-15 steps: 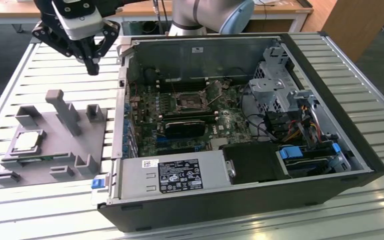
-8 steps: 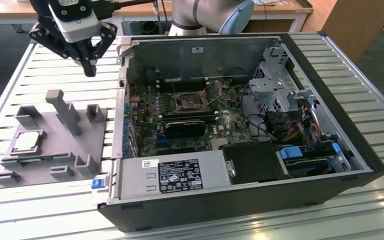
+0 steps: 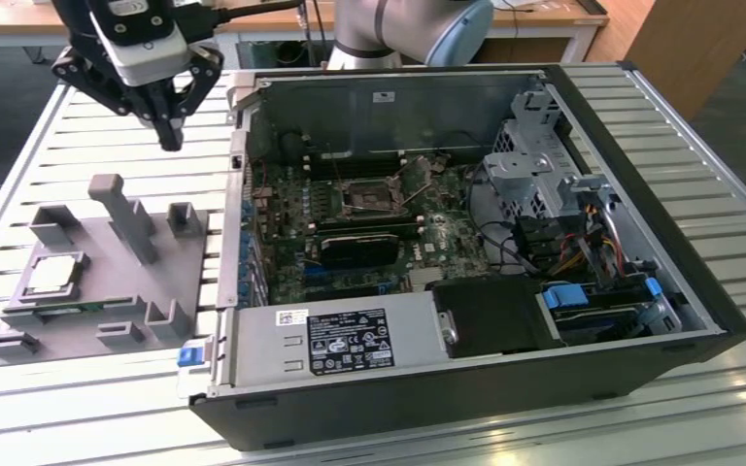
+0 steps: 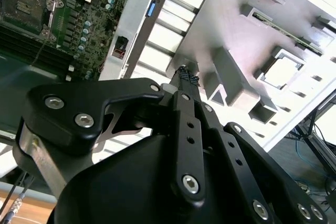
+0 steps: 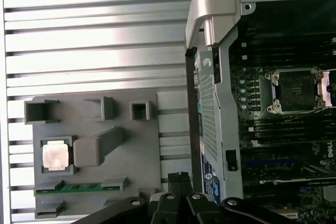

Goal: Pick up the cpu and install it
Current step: 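Reach for the cpu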

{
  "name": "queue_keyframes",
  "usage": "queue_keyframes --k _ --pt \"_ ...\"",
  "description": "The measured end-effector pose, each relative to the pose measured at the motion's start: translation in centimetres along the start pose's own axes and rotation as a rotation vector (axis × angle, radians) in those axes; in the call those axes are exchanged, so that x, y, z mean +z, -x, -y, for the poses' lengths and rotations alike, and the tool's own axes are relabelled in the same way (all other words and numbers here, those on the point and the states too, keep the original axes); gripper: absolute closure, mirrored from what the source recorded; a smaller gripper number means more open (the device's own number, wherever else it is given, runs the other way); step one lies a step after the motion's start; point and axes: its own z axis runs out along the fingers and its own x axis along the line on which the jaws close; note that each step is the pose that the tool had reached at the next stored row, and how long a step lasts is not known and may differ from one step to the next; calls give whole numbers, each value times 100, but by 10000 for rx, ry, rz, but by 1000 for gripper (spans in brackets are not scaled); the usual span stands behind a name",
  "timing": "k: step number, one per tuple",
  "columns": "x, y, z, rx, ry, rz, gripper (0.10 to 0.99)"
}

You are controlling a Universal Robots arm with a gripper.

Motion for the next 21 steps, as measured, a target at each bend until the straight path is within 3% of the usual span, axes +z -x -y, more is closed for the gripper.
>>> queue_keyframes --k 13,21 --pt "31 -52 5 5 -8 -102 980" --pt "56 -304 26 7 -11 -137 980"
